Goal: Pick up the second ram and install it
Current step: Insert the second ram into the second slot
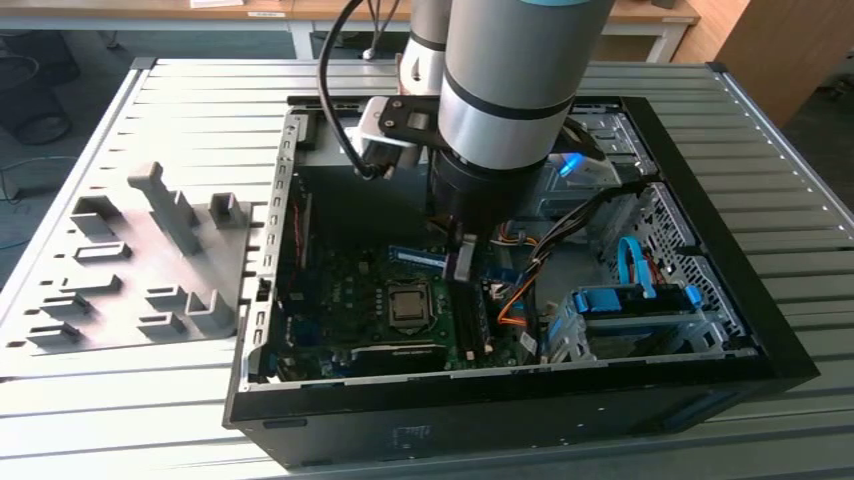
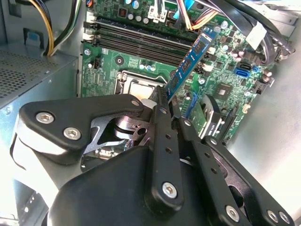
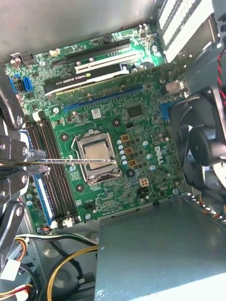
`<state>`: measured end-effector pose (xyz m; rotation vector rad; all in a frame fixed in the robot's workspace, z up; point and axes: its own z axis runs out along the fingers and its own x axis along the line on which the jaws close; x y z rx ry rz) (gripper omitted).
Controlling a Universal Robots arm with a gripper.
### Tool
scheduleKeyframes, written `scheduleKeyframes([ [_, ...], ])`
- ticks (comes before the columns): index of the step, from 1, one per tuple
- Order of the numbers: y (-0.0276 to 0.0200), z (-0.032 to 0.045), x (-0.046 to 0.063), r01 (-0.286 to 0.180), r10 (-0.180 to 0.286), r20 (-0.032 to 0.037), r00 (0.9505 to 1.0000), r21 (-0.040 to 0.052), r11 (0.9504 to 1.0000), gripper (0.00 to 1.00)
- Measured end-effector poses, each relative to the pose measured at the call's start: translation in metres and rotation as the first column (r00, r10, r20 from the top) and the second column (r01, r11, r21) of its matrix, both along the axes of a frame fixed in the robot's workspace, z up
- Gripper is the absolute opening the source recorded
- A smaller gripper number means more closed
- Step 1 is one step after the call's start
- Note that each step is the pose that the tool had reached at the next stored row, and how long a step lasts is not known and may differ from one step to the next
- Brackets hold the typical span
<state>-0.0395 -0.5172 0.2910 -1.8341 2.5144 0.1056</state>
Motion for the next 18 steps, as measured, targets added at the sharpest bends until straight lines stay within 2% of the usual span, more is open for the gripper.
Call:
scheduleKeyframes([
  [8, 0.0000, 0.0000, 0.0000, 0.065, -0.065, 0.0000, 0.9979, -0.0010, 0.9979, 0.14],
  [18, 0.0000, -0.0001, 0.0000, 0.142, -0.142, 0.0000, 0.9898, -0.0010, 0.9898, 0.14],
])
